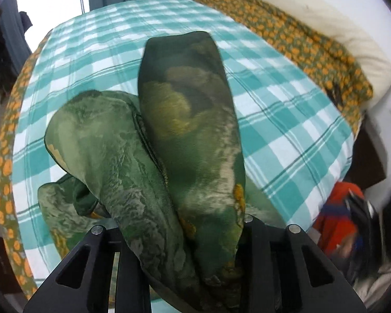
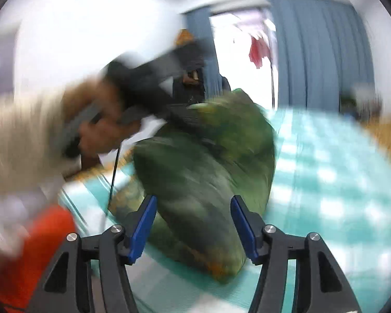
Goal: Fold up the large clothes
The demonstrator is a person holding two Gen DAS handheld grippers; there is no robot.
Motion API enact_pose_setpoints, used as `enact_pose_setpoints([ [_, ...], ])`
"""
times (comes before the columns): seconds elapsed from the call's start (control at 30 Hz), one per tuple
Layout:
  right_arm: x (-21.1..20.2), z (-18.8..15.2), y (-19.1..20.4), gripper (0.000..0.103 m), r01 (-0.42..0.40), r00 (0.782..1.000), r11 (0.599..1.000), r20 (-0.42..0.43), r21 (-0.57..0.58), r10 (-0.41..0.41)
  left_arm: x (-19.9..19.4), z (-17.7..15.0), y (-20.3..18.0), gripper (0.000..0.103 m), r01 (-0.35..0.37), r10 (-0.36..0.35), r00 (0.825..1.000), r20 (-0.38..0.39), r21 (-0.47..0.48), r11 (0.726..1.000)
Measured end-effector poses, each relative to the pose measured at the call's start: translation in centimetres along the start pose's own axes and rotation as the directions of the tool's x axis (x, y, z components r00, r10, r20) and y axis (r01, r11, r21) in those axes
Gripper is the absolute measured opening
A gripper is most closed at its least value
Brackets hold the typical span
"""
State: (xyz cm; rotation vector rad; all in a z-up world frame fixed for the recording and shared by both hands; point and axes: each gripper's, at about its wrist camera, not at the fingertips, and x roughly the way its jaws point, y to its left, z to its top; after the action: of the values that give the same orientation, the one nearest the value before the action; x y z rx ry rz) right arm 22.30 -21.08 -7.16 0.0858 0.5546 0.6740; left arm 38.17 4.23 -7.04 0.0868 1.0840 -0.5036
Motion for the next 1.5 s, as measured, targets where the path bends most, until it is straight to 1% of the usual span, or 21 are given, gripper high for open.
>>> enact_pose_setpoints([
  [0.03,1.1,0.5,-1.3,0.059,0.004,1.000,0.999,-0.028,0.053,-0.002,-0.3,-0.9,2.0,0.032,0.021,-0.021,1.000,0.011,-0.027,0.999],
  [0.07,1.9,0.7,-1.9,0.048,0.006,0.999,0.998,-0.041,0.070,-0.003,-0.2,-1.3,3.3,0.032,0.034,-0.033,0.999,0.016,-0.050,0.998],
  [0.13,4.1,1.8,-2.6,0.037,-0.019,0.998,0.997,-0.064,0.081,0.025,0.5,-1.5,4.9,0.033,0.047,-0.045,0.999,0.024,-0.087,0.995],
  [0.3,10.8,2.0,-1.0,0.034,-0.113,0.973,0.993,-0.197,0.036,0.118,0.3,-5.0,10.0,0.034,0.078,-0.069,0.996,0.059,-0.177,0.981],
  [0.4,14.5,0.6,1.0,0.034,-0.136,0.952,0.991,-0.279,-0.008,0.128,1.6,-7.4,13.2,0.036,0.072,-0.066,0.997,0.034,-0.232,0.970],
  [0.5,17.4,-1.2,1.9,0.032,-0.138,0.925,0.990,-0.358,-0.005,0.127,3.9,-10.4,16.4,0.039,0.108,-0.108,0.994,0.016,-0.321,0.941],
  [0.6,19.5,-2.8,1.5,0.031,-0.128,0.909,0.991,-0.397,0.024,0.127,5.6,-12.8,18.3,0.042,0.159,-0.159,0.987,0.034,-0.393,0.906],
  [0.67,19.9,-3.7,1.5,0.026,-0.119,0.908,0.993,-0.401,0.028,0.120,6.8,-14.0,19.0,0.044,0.204,-0.195,0.979,0.066,-0.437,0.876],
  [0.73,19.9,-3.9,1.0,0.024,-0.115,0.909,0.992,-0.398,0.043,0.123,7.1,-14.4,19.1,0.046,0.225,-0.208,0.974,0.086,-0.451,0.864],
  [0.77,20.2,-3.8,0.8,0.024,-0.114,0.908,0.993,-0.400,0.042,0.122,7.2,-14.3,18.9,0.046,0.223,-0.206,0.975,0.086,-0.447,0.867],
  [0.87,20.0,-2.4,1.7,0.024,-0.097,0.899,0.995,-0.427,0.017,0.094,7.2,-13.9,18.1,0.047,0.206,-0.192,0.979,0.075,-0.423,0.882],
  [0.93,19.6,-0.1,2.3,0.027,-0.104,0.892,0.994,-0.440,0.021,0.102,7.3,-13.7,17.9,0.049,0.209,-0.196,0.978,0.075,-0.420,0.883],
  [1.0,20.1,2.6,2.6,0.028,-0.082,0.906,0.997,-0.415,0.008,0.078,7.5,-13.6,17.9,0.049,0.213,-0.200,0.977,0.076,-0.421,0.882],
  [1.07,21.3,5.6,2.3,0.036,-0.029,0.923,1.000,-0.384,-0.007,0.024,7.6,-13.5,18.0,0.049,0.219,-0.204,0.976,0.081,-0.424,0.879],
  [1.2,26.6,9.5,1.0,0.036,0.039,0.926,0.999,-0.375,-0.012,-0.041,7.8,-13.4,17.9,0.049,0.220,-0.204,0.975,0.085,-0.423,0.879],
  [1.23,27.9,9.8,0.9,0.036,0.041,0.921,0.999,-0.387,-0.013,-0.043,7.7,-13.4,18.0,0.049,0.222,-0.204,0.975,0.086,-0.423,0.879],
  [1.3,32.3,9.8,1.3,0.036,0.034,0.893,0.999,-0.448,-0.037,-0.047,7.6,-14.4,18.7,0.049,0.229,-0.209,0.973,0.093,-0.429,0.874],
  [1.37,36.0,8.1,1.0,0.036,0.039,0.850,0.999,-0.525,-0.036,-0.052,8.0,-14.6,18.9,0.049,0.218,-0.199,0.976,0.089,-0.437,0.873],
  [1.4,37.8,7.0,0.5,0.036,0.058,0.820,0.998,-0.569,-0.035,-0.067,8.3,-15.1,19.4,0.049,0.220,-0.200,0.976,0.091,-0.442,0.870],
  [1.43,38.8,6.3,0.2,0.036,0.065,0.801,0.997,-0.593,-0.038,-0.075,8.5,-15.2,19.5,0.049,0.220,-0.199,0.975,0.095,-0.449,0.866],
  [1.5,39.8,5.6,-0.7,0.036,0.071,0.792,0.997,-0.608,-0.012,-0.063,8.9,-15.2,19.7,0.049,0.230,-0.204,0.973,0.106,-0.459,0.858],
])
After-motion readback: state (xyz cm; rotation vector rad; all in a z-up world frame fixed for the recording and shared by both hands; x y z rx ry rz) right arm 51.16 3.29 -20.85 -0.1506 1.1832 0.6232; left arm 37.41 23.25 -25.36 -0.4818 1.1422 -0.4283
